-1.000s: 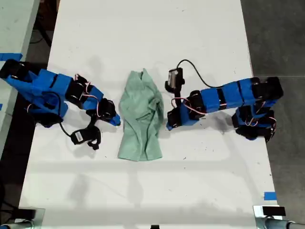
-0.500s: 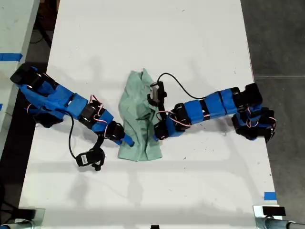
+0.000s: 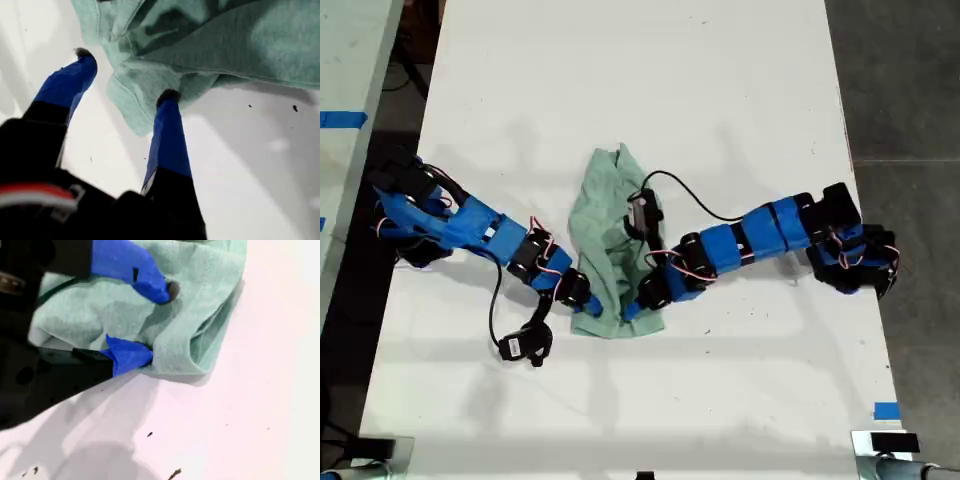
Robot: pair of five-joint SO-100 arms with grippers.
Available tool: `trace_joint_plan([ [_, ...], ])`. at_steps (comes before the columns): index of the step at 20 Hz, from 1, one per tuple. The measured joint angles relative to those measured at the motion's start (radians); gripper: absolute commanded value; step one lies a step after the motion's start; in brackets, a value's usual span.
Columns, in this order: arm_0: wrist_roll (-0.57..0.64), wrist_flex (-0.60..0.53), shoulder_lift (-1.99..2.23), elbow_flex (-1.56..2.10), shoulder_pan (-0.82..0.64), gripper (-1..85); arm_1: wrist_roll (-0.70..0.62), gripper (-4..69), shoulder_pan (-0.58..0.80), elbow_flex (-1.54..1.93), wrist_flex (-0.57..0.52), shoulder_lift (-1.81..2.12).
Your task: Fold t shirt
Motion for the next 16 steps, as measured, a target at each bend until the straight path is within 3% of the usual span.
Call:
trace_joint_plan([
  [6, 0.0, -0.003, -0.035, -0.049, -0.003, -0.3, 0.046, 27.8, -0.015, -0.031, 0.003, -0.098],
  [16, 0.0, -0.003, -0.035, -0.049, -0.003, -0.3, 0.066, 27.0, -0.032, -0.037, 0.117, 0.026],
])
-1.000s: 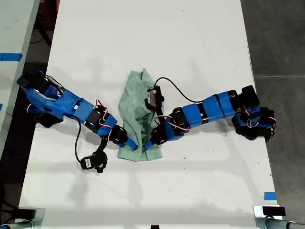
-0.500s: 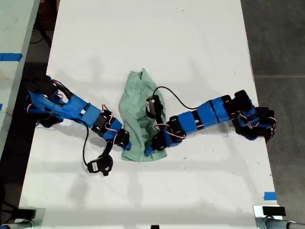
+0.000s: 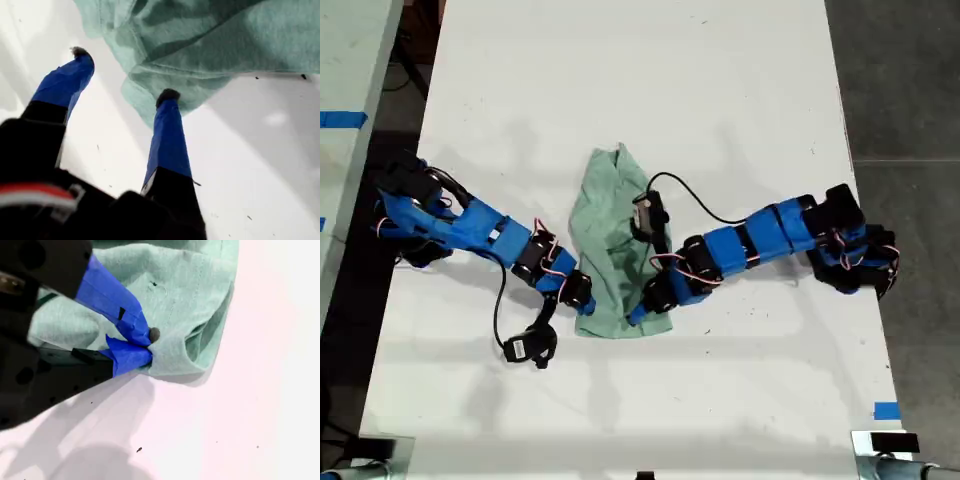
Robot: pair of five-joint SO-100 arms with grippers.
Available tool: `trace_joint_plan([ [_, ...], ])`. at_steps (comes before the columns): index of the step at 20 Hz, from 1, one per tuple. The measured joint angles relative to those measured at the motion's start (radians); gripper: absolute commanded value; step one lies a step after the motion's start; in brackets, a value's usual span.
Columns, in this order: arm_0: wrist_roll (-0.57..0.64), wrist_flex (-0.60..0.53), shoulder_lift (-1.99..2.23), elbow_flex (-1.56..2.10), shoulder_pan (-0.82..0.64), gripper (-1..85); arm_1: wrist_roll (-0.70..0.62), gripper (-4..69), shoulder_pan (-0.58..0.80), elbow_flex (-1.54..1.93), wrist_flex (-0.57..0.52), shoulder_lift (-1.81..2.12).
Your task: Fold t shirt
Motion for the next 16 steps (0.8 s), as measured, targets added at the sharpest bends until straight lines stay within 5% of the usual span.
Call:
trace_joint_plan([
  [10, 0.0, 0.0, 0.005, 0.0, 0.0, -0.3, 0.049, 21.4, 0.006, 0.077, 0.035, -0.054],
  [12, 0.0, 0.0, 0.008, 0.0, 0.0, -0.3, 0.048, 15.2, 0.009, 0.067, 0.012, -0.104],
  [13, 0.0, 0.0, 0.012, 0.0, 0.0, -0.3, 0.051, 1.6, 0.012, 0.051, -0.012, -0.123],
  [16, 0.0, 0.0, 0.012, 0.0, 0.0, -0.3, 0.052, 0.8, 0.006, 0.005, -0.097, -0.147],
])
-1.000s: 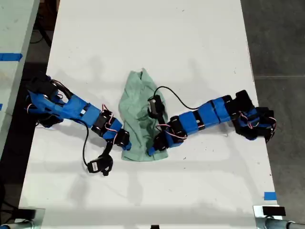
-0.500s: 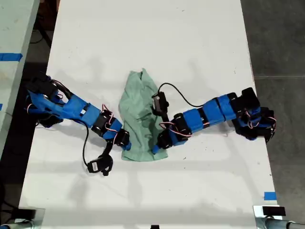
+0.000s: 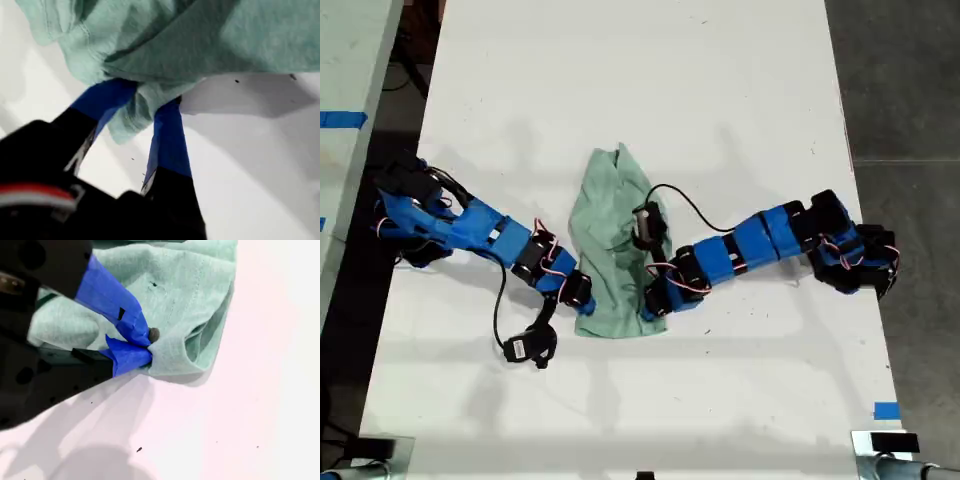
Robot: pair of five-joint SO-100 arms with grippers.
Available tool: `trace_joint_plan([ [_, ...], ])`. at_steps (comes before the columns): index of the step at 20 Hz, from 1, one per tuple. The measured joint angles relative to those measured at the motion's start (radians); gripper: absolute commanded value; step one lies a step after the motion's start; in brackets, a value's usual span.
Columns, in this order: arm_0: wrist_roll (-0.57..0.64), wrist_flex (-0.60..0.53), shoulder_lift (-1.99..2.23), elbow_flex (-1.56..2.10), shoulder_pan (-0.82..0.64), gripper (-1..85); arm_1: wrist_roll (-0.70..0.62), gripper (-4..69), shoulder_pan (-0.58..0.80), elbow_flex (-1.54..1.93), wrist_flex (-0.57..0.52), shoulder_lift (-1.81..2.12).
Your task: Fold t shirt
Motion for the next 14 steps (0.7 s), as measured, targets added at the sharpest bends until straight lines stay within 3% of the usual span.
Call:
trace_joint_plan([
  [6, 0.0, 0.081, 0.123, -0.123, 0.069, -0.3, -0.054, 0.7, -0.064, -0.058, 0.023, 0.152],
  [9, 0.028, 0.25, 0.227, -0.242, 0.08, -0.3, -0.153, 0.6, -0.028, -0.057, 0.029, 0.341],
  [12, 0.1, 0.379, 0.364, -0.195, -0.069, -0.3, -0.256, 0.6, 0.124, 0.009, 0.043, 0.434],
  [14, 0.149, 0.402, 0.48, -0.094, -0.201, -0.3, -0.31, 0.6, 0.227, 0.028, 0.063, 0.439],
])
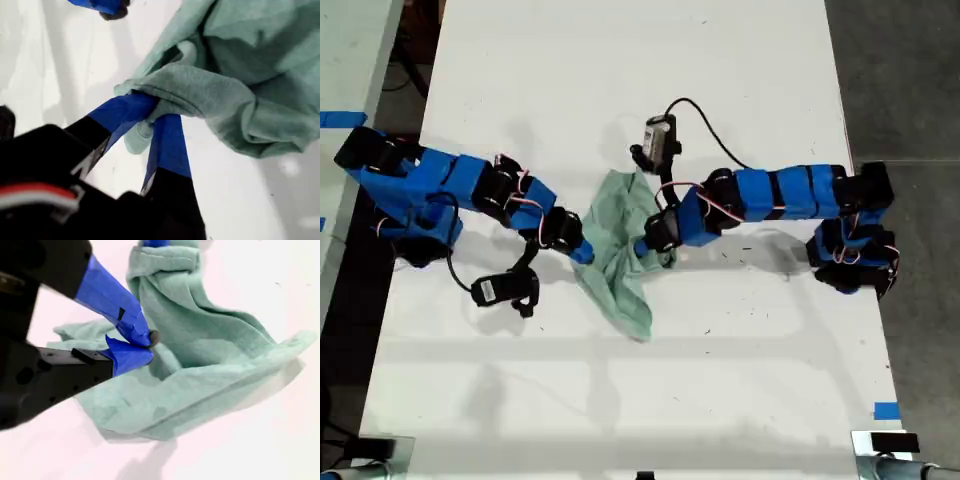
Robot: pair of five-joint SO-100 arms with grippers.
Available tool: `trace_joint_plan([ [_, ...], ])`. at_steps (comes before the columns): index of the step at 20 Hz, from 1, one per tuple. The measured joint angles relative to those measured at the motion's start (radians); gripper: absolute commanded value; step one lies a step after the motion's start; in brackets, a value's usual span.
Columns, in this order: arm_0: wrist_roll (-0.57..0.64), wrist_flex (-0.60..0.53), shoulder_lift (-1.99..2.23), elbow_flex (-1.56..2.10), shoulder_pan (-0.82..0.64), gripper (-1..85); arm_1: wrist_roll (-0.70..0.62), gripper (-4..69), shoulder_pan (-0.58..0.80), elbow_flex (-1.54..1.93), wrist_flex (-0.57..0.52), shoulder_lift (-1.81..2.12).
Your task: Fold t shirt
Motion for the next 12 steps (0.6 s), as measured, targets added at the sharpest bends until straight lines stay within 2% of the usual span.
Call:
trace_joint_plan([
  [4, 0.097, 0.005, 0.094, 0.103, -0.156, -0.3, -0.052, 0.6, 0.091, 0.002, 0.026, 0.0],
  [8, 0.23, -0.023, -0.021, 0.106, -0.316, -0.3, -0.132, 1.0, 0.173, 0.029, 0.015, -0.003],
  [9, 0.259, -0.035, -0.066, 0.106, -0.345, 2.5, -0.158, 1.9, 0.206, 0.041, 0.003, -0.02],
  [10, 0.288, -0.048, -0.123, 0.106, -0.37, 18.6, -0.179, 14.9, 0.238, 0.044, -0.009, -0.055],
  [11, 0.313, -0.063, -0.196, 0.104, -0.397, 24.8, -0.202, 36.7, 0.273, 0.044, -0.015, -0.112],
  [12, 0.328, -0.071, -0.278, 0.104, -0.42, 28.3, -0.221, 43.8, 0.301, 0.037, -0.014, -0.183],
])
